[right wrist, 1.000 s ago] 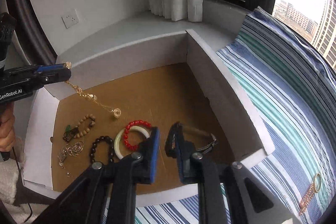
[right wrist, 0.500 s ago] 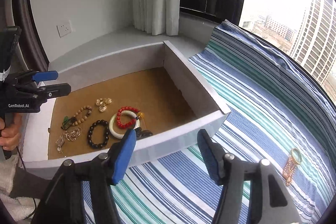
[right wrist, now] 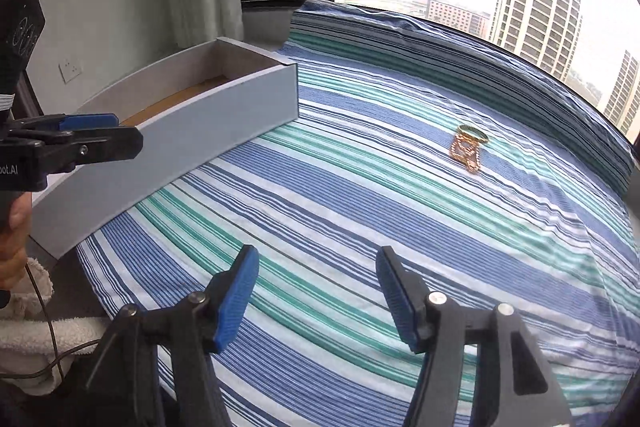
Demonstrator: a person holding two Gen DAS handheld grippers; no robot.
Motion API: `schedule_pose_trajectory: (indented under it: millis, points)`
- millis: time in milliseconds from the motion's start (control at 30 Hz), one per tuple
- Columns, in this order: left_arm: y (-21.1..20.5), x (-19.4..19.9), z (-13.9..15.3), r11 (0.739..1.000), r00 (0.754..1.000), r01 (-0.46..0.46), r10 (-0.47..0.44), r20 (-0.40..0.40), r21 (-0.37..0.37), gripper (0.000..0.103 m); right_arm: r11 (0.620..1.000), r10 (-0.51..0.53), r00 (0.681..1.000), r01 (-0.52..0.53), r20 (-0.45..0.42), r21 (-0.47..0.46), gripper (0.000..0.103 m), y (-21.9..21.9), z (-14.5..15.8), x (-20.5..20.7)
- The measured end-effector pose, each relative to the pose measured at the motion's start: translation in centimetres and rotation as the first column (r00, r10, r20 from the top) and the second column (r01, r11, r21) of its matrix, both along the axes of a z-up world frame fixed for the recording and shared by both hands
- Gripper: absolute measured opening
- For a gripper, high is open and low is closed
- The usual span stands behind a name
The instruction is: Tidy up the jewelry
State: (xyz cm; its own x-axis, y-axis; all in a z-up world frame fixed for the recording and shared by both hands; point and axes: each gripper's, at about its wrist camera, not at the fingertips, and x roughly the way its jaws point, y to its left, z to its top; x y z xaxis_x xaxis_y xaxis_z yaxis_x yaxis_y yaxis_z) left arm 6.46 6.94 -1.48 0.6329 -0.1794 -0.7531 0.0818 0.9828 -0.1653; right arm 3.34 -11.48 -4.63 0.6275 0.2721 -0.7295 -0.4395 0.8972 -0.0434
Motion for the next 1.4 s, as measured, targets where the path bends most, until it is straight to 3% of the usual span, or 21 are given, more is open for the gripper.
schedule_pose_trajectory:
  millis: [167,400,667,1167,1300,1400]
  points:
    - [-3.6,1.0,-1.2,0.999,1.000,0.019,-0.018,-0.022,0.046,0.094,0.988,-0.154,0.988,0.154,0.012,0.026,0.062,-5.8,-0.1,-2.0]
    - [-5.4,1.3,-1.5,0.990,1.000,0.009,-0.009,-0.005,0.138,0.094,0.969,-0.243,0.970,0.244,-0.017,0.030,0.062,-9.8,-0.8,-2.5]
    - [-5.8,2.1,-2.4,0.984,0.999,-0.002,0.009,-0.036,0.179,0.094,0.968,-0.232,0.972,0.234,-0.034,0.086,0.062,-9.6,-1.0,-2.8]
    - [-7.7,3.6,-3.2,0.966,0.999,0.012,0.001,-0.048,0.260,0.094,0.965,-0.238,0.969,0.243,-0.061,0.099,0.062,-10.3,-1.7,-1.9]
    - [-9.2,6.2,-4.5,0.967,0.995,0.078,-0.060,-0.083,0.241,0.095,0.961,-0.246,0.966,0.254,-0.076,0.114,0.062,-10.8,-2.3,-1.6]
    - [-11.0,9.7,-5.1,0.976,0.979,0.174,-0.158,-0.129,0.130,0.095,0.954,-0.261,0.962,0.270,-0.085,0.128,0.062,-11.6,-2.6,-1.6]
